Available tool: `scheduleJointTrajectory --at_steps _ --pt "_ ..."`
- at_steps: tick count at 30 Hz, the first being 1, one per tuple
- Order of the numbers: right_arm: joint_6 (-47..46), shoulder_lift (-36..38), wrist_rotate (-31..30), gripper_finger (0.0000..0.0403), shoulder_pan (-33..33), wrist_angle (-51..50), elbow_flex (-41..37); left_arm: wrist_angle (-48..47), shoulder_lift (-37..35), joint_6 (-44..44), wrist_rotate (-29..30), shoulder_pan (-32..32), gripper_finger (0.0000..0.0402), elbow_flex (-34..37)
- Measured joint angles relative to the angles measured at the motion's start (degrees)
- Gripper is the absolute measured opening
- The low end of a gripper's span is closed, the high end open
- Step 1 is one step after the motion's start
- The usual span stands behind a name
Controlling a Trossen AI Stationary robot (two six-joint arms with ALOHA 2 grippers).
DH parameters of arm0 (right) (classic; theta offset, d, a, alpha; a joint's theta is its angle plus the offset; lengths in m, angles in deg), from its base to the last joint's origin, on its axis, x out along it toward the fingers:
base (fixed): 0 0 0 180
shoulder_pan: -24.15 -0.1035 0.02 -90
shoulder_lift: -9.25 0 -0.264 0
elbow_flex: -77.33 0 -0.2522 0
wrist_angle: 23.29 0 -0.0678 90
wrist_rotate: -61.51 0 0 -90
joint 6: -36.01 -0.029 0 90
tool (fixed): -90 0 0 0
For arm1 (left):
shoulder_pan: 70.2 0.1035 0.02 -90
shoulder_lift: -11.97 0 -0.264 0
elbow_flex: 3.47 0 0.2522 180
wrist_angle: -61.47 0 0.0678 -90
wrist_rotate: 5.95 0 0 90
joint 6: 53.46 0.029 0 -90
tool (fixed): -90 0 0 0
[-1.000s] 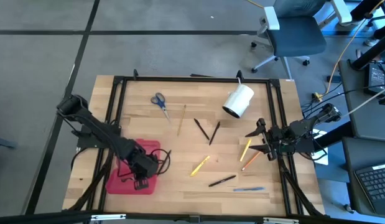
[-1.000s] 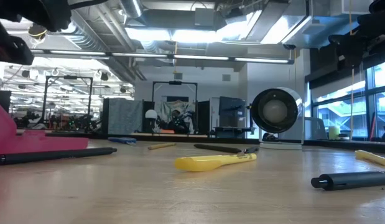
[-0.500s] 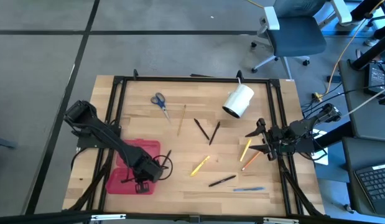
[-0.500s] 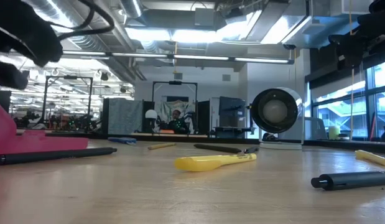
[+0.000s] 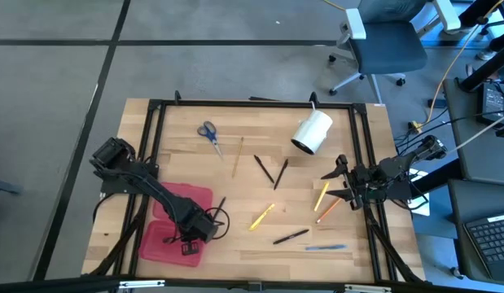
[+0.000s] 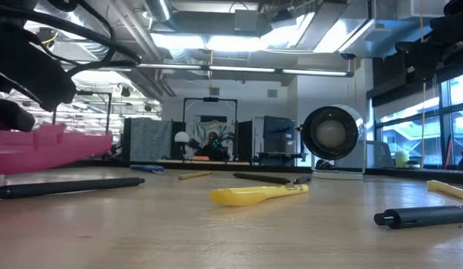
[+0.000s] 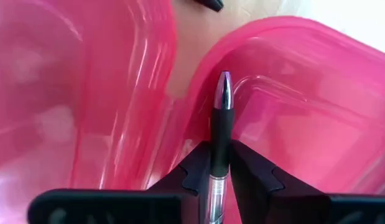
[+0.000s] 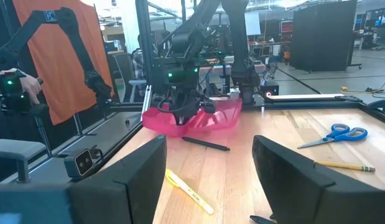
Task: Pick & place school supplies into a supply box
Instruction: Put the black pen into the red supply box
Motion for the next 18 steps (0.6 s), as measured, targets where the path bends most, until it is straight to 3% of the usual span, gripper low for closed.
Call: scheduleJointTrajectory --at_steps 9,18 --pt "0.0 0.01 -0.02 0.0242 -0.01 -0.01 0.0 -0.07 -0.42 -0.01 2.78 0.0 0.0088 -0.04" --pt "-0.02 0.0 0.0 0.0242 -0.01 -0.26 -0.01 -4.99 -4.35 -2.38 3.13 -0.28 0.0089 0.02"
